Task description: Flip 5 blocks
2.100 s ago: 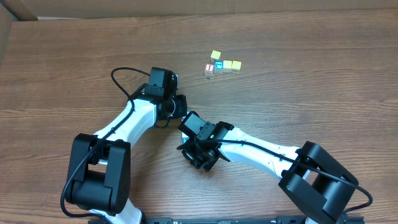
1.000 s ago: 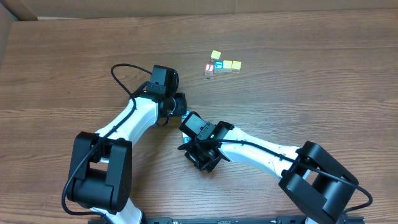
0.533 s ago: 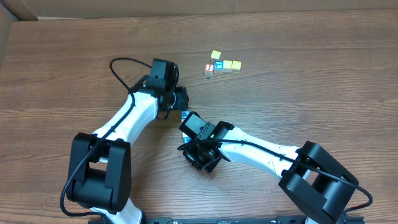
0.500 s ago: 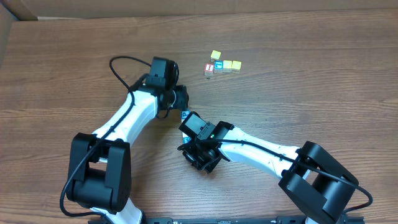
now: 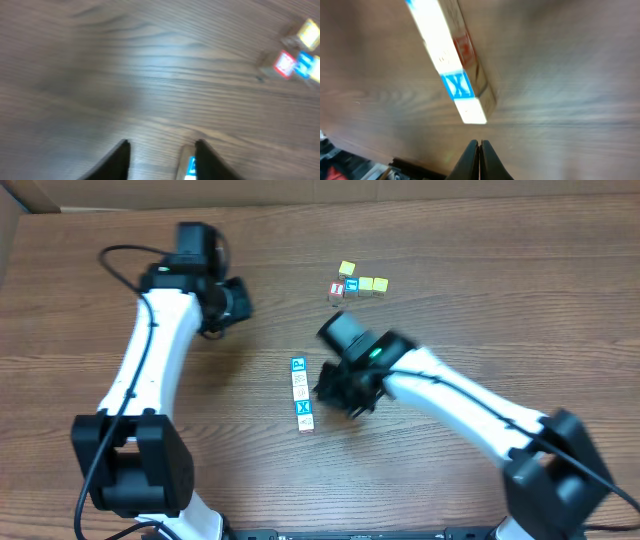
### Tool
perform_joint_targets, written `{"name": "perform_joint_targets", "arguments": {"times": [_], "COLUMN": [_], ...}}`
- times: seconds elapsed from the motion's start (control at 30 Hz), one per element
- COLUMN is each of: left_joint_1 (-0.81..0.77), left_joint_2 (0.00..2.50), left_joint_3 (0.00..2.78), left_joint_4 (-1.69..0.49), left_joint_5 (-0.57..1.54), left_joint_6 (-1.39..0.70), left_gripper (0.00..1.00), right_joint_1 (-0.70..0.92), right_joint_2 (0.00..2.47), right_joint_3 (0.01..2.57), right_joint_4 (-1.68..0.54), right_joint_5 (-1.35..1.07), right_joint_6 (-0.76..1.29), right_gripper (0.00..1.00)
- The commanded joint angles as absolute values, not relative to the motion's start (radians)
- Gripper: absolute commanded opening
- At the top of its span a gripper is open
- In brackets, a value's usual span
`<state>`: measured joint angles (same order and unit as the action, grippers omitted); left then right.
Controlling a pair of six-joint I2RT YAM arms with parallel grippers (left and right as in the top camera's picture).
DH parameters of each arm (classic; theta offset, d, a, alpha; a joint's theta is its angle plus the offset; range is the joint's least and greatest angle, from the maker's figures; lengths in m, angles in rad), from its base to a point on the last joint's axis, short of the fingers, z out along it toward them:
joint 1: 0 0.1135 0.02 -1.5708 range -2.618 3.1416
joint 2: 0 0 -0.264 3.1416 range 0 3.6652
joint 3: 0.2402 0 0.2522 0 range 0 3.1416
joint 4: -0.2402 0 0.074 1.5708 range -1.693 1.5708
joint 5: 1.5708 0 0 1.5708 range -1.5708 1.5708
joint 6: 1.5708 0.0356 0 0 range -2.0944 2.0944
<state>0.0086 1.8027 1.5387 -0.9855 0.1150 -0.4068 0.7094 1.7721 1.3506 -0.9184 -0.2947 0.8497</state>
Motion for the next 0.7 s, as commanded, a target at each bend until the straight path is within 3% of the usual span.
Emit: {"name": "perform_joint_targets", "arguments": {"times": [0.0, 0.47, 0.67], "left_joint_1": [0.069, 0.07, 0.072], "left_joint_2": [1.818, 1.818, 1.738], "left_joint_3": [1.556, 1.416, 1.417], "left_joint_4": [-1.044, -1.141, -1.118], "left_joint_5": [0.109, 0.113, 0.282], "left_joint_6": [-0.416, -0.325, -0.202], "left_gripper": [0.04, 0.04, 0.04], "right_joint_1": [0.638, 0.513, 0.392], "right_joint_2": [1.74, 1.747, 1.745], "right_joint_3": [1.372, 1.346, 1.389], "right_joint_4": [-0.959, -0.977, -1.048], "right_joint_5": [-0.215, -0.034, 0.022], "right_joint_6": [0.665, 0.426, 0.387], "right_gripper": [0.05, 0.04, 0.04]}}
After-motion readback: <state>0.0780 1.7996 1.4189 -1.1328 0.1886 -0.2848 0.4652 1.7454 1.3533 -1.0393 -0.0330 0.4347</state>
